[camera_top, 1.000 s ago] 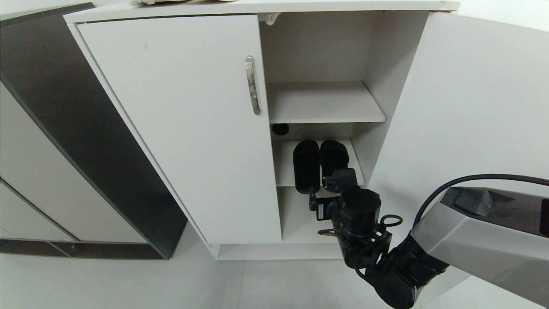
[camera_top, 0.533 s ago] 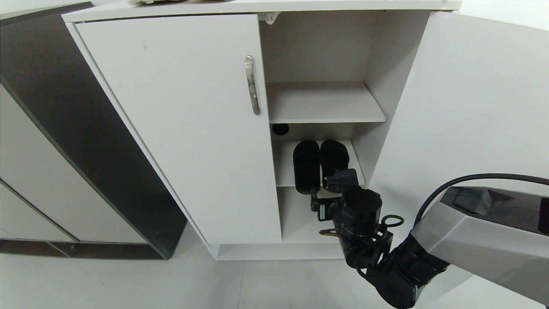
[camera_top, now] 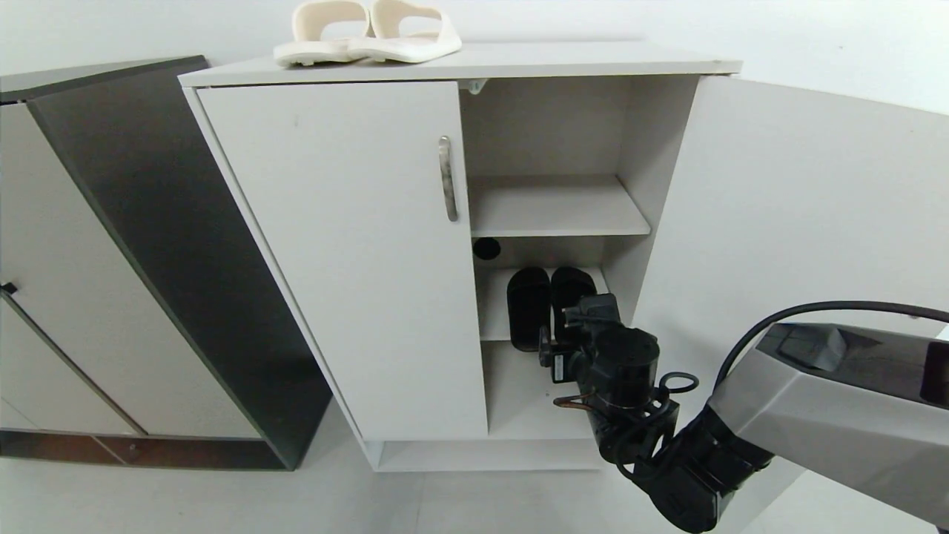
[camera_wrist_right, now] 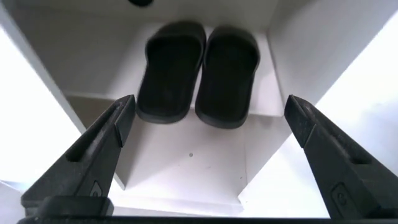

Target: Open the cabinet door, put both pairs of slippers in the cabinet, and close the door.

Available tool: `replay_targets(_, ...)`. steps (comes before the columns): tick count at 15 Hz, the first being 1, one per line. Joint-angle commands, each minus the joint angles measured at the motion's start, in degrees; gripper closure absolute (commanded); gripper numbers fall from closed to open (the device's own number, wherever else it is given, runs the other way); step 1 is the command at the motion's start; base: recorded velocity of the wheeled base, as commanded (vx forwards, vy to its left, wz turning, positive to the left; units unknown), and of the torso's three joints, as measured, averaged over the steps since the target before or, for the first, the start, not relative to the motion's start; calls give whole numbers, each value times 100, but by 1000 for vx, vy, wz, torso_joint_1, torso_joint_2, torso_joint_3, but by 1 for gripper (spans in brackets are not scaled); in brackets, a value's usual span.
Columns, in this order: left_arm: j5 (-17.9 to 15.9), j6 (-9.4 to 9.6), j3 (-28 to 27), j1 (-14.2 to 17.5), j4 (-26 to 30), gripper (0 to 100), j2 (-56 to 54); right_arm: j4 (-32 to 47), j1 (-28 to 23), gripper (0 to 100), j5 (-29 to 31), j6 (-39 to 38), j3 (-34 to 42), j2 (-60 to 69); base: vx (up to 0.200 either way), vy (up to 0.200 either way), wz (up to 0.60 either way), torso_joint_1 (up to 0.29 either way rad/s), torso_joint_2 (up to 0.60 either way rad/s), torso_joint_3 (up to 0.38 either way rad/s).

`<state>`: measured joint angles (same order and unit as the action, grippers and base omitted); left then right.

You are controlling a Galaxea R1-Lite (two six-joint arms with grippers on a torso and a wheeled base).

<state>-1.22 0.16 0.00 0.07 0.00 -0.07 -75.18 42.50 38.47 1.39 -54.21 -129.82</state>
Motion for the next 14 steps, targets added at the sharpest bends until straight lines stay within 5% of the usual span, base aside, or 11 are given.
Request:
replay_targets(1, -1, 2, 0, 1, 0, 100, 7, 3, 4, 0, 2, 2, -2, -35, 0, 0, 0, -2, 2, 207)
replay_targets(4, -1, 2, 0, 1, 0, 100, 7, 12, 4, 0, -94, 19, 200, 62, 0, 0, 0, 6, 2, 201)
replay_targets(8, 16, -7, 0, 1, -9, 100, 7, -5, 31, 0, -973, 72, 930, 572, 0, 0, 0, 1, 2, 96)
replay_targets(14, 16, 2, 0, 1, 0, 100, 7, -23, 31, 0, -1026, 81, 983, 466, 0, 0, 0, 0, 0, 0)
